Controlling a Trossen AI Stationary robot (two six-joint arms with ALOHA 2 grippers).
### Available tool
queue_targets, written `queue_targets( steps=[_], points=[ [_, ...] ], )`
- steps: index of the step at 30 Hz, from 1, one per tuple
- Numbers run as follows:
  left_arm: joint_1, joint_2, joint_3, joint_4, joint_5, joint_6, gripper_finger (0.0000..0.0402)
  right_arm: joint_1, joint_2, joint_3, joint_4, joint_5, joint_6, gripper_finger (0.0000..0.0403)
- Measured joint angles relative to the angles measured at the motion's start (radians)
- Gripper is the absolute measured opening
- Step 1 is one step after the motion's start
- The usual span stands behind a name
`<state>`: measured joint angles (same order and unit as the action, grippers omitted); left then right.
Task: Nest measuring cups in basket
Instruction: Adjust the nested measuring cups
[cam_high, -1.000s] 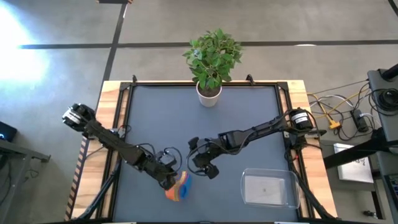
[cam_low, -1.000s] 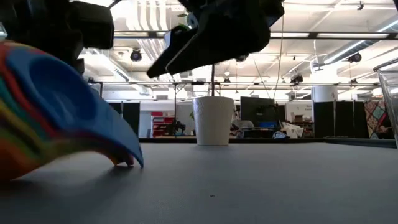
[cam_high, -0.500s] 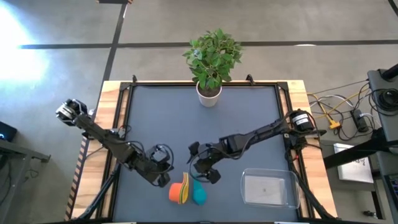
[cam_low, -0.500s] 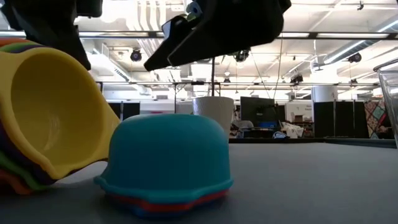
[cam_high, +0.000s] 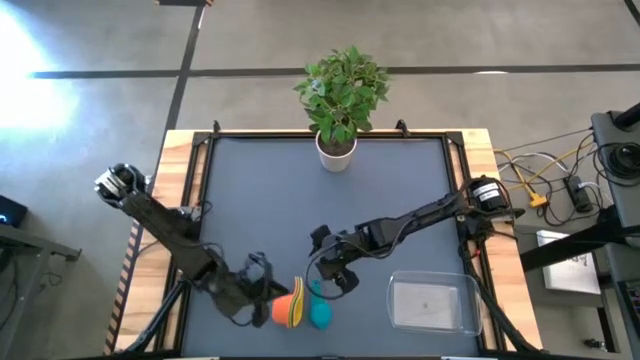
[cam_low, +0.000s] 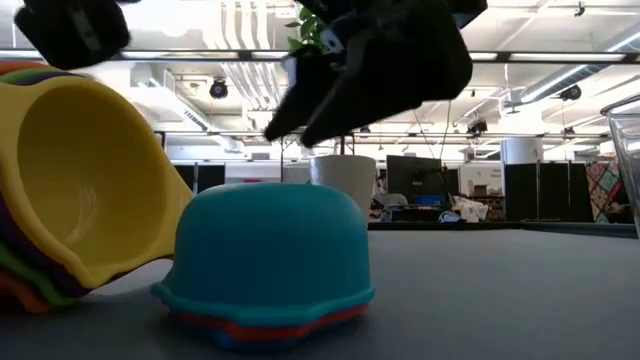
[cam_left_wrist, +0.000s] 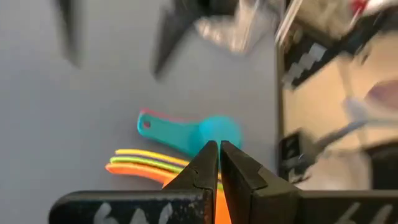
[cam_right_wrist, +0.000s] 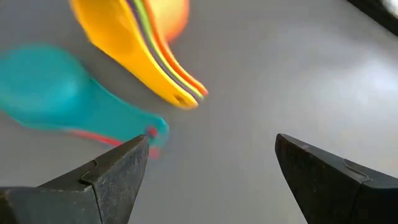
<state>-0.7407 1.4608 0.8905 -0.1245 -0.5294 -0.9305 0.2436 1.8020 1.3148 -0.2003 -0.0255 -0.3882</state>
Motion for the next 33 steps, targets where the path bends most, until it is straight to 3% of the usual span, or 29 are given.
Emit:
queue_targets(
  steps=[6, 14, 20, 24, 33],
  points=[
    [0.019, 0.18, 0.212, -0.222, 0.082, 0.042, 0.0, -0.002, -0.143, -0.105, -0.041, 0.064, 0.071, 0.0338],
    [0.029, 0.323, 0.449, -0.38, 0.106, 0.128, 0.0, -0.002, -0.419, -0.342, 0.119, 0.108, 0.138, 0.0327],
    [0.043, 0.428, 0.591, -0.608, 0.131, 0.116, 0.0, -0.002, -0.554, -0.441, 0.205, 0.11, 0.17, 0.0327],
    [0.047, 0.488, 0.65, -0.727, 0.163, 0.083, 0.0, -0.002, -0.586, -0.472, 0.229, 0.124, 0.171, 0.0327],
    [0.044, 0.487, 0.643, -0.756, 0.183, 0.053, 0.0, -0.002, -0.576, -0.474, 0.239, 0.142, 0.169, 0.0327]
  ],
)
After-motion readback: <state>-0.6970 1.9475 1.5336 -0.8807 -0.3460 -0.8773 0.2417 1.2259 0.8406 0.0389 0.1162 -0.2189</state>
